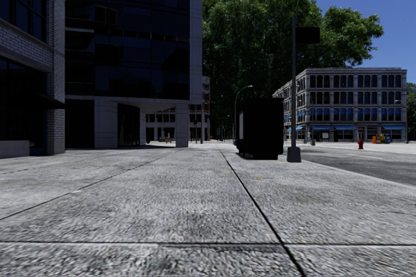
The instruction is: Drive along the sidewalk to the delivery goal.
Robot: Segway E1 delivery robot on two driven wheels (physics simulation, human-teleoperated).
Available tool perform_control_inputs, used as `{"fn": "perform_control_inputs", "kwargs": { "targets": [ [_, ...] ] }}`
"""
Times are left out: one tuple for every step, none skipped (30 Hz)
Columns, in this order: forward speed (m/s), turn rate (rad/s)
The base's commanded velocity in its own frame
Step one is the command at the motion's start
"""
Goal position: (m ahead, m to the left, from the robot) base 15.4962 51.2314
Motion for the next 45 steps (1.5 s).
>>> {"fn": "perform_control_inputs", "kwargs": {
  "targets": [
    [2.00,0.09],
    [2.00,0.20],
    [2.00,0.35],
    [2.00,0.56],
    [2.00,0.87],
    [2.00,1.05],
    [2.00,1.12],
    [2.00,0.61],
    [2.00,0.61],
    [2.00,0.48],
    [2.00,0.34],
    [2.00,0.15],
    [2.00,0.04],
    [2.00,0.00],
    [2.00,0.00],
    [2.00,0.00],
    [2.00,0.00],
    [2.00,0.00],
    [2.00,0.00],
    [2.00,0.00],
    [2.00,0.00],
    [2.00,0.00],
    [2.00,0.00],
    [2.00,0.00],
    [2.00,0.00],
    [2.00,0.00],
    [2.00,0.00],
    [2.00,0.00],
    [2.00,0.00],
    [2.00,0.00],
    [2.00,0.00],
    [2.00,0.00],
    [2.00,0.00],
    [2.00,0.00],
    [2.00,0.00],
    [2.00,0.00],
    [2.00,0.00],
    [2.00,0.00],
    [2.00,0.00],
    [2.00,0.00],
    [2.00,0.00],
    [2.00,0.00],
    [2.00,0.00],
    [2.00,0.00],
    [2.00,0.00]
  ]
}}
